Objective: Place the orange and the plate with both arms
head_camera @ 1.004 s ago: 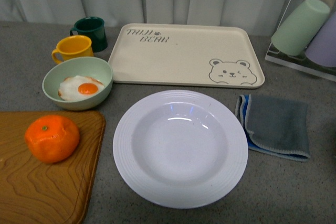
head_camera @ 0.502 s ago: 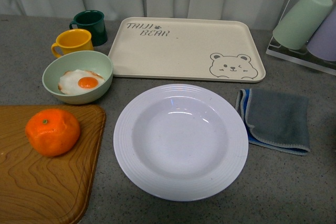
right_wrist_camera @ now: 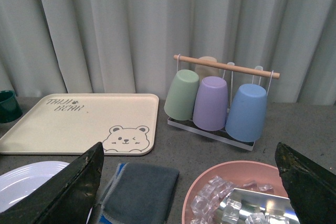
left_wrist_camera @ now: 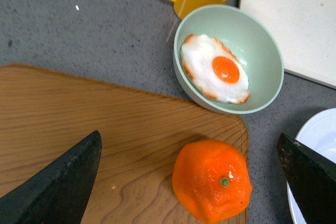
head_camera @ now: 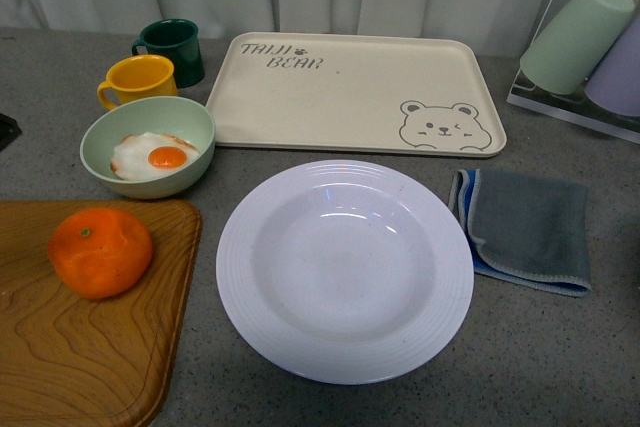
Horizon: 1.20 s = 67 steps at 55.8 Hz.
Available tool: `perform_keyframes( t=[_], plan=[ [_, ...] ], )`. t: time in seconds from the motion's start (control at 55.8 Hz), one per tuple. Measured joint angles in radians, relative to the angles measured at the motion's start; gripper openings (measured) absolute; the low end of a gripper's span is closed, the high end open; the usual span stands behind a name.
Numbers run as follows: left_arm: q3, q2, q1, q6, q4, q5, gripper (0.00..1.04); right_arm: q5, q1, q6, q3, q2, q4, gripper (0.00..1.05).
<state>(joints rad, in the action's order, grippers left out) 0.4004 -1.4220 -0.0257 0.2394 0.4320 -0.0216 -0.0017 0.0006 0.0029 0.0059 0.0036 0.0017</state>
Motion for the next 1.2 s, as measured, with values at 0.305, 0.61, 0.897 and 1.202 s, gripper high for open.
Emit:
perform_keyframes(
  t=[0.305,0.61,0.897,1.202],
  plan=[
    [0.139,-0.216,-0.020,0.035,-0.130,-0.079,0.98,0.000,0.000,0.000,0.000,0.000,0.000,0.95],
    [0.165,-0.286,0.011,0.081,-0.177,-0.150,0.98,0.000,0.000,0.000,0.000,0.000,0.000,0.95],
    [0.179,-0.328,0.065,0.045,-0.163,-0.120,0.98,0.000,0.000,0.000,0.000,0.000,0.000,0.95],
    [0.214,-0.405,0.078,-0.013,-0.166,-0.098,0.89,0.000,0.000,0.000,0.000,0.000,0.000,0.95]
  ],
)
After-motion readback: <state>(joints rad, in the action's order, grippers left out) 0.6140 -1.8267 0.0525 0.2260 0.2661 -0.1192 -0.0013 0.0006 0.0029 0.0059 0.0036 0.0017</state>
